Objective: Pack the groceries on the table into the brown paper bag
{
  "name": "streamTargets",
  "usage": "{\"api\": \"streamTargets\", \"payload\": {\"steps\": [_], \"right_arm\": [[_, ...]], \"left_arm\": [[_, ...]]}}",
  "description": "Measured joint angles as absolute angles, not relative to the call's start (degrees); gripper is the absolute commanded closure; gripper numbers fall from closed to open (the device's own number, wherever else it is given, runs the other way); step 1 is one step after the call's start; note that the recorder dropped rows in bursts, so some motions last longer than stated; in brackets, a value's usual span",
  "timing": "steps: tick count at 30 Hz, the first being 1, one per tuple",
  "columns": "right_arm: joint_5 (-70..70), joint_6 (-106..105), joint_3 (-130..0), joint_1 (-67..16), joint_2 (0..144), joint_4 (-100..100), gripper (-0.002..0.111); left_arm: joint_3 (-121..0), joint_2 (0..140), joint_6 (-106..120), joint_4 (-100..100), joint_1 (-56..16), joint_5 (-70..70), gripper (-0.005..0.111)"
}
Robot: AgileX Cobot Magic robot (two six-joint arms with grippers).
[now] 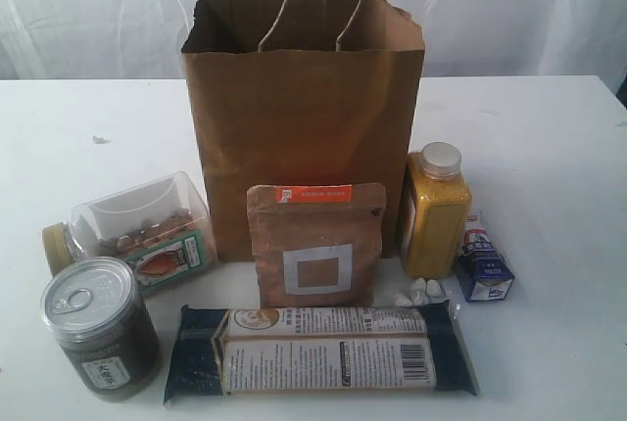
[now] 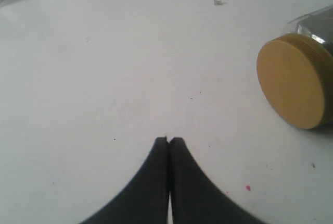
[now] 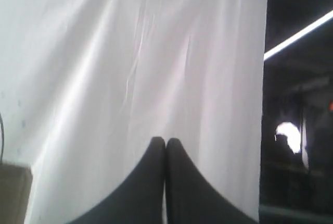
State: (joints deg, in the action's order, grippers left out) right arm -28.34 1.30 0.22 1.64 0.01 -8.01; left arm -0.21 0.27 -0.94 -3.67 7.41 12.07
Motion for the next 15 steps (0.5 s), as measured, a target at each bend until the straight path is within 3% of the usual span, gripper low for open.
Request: {"api": "streamTargets", "payload": {"steps": [5, 9, 12, 15], "right_arm": [[-46.6, 3.3, 0.2, 1.6, -0.1, -4.7, 0.108], [-49.9, 3.8, 0.2, 1.6, -0.1, -1.8, 0.108], [-48.2, 1.2, 0.2, 1.6, -0.1, -3.1, 0.108], [-34.0, -9.5, 0.1, 1.6, 0.0, -3.2, 0.108]], "left_arm": [[-0.2, 0.3, -0.9, -3.7, 7.4, 12.1, 0.107], [-0.2, 0.3, -0.9, -3.7, 7.4, 12.1, 0.107], [-0.2, 0.3, -0.9, -3.7, 7.4, 12.1, 0.107], [-0.2, 0.3, -0.9, -3.7, 7.4, 12.1, 0.107]]}}
